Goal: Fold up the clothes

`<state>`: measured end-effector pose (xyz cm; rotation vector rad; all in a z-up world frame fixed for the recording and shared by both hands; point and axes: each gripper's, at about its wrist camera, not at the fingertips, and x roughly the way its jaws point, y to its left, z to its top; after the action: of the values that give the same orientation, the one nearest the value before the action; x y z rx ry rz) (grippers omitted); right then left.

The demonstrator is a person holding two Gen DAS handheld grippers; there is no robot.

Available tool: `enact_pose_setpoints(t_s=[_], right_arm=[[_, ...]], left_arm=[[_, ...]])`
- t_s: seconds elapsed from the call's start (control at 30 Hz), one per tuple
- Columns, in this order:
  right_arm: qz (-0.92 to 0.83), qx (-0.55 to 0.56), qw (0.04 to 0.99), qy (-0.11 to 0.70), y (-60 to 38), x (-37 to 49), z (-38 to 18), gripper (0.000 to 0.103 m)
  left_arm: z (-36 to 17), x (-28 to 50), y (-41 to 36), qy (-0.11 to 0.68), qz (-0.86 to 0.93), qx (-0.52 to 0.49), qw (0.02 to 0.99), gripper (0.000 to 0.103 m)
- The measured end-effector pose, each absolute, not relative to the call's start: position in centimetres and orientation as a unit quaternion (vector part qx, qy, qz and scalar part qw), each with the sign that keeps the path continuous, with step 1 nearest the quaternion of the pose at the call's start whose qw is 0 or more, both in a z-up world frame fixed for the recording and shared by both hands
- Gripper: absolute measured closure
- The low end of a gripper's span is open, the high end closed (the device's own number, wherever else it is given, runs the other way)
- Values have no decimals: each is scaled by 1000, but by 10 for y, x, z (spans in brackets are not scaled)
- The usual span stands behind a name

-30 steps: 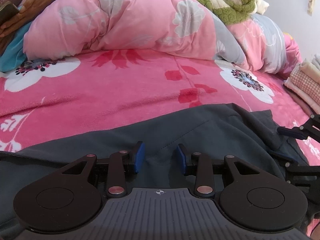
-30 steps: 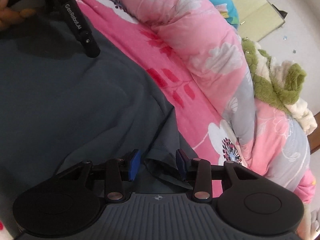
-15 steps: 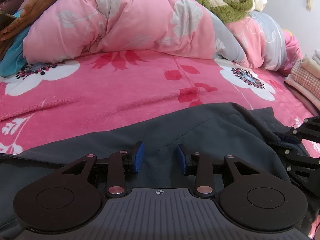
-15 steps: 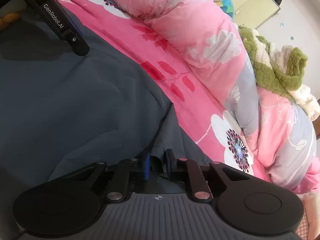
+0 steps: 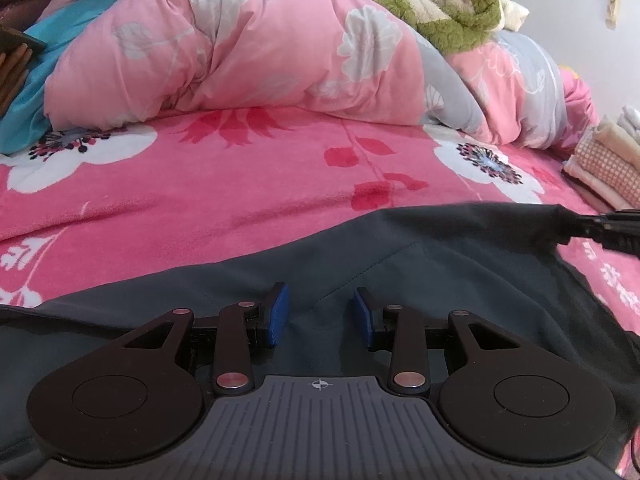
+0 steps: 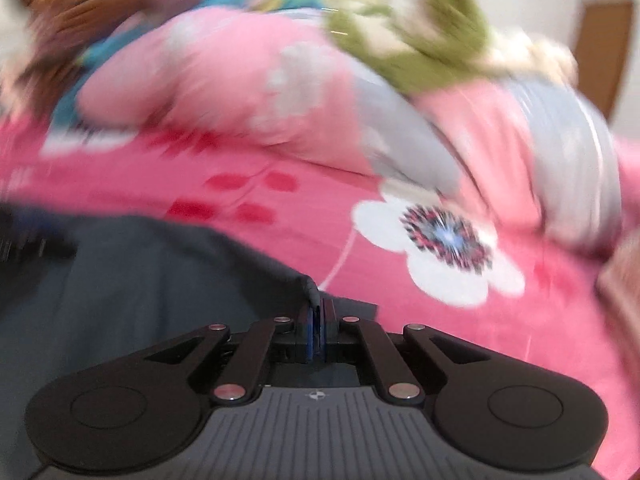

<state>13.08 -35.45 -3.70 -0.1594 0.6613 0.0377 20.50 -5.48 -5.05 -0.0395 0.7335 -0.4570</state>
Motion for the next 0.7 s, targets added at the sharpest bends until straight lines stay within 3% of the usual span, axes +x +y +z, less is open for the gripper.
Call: enact_pose_setpoints(t_s=[0.43, 0.63, 0.7], right_arm=[[-56, 227, 897, 376, -460, 175, -77, 98], [-109, 326, 883, 320, -500, 97, -62, 92], [-107, 371, 877, 288, -509, 53, -56, 83]], left_arm=[[-54, 206, -54, 346, -230, -16, 909, 68], [-53, 201, -46, 327, -241, -35, 913, 63], [-48, 193, -43, 301, -246, -40, 921, 63]])
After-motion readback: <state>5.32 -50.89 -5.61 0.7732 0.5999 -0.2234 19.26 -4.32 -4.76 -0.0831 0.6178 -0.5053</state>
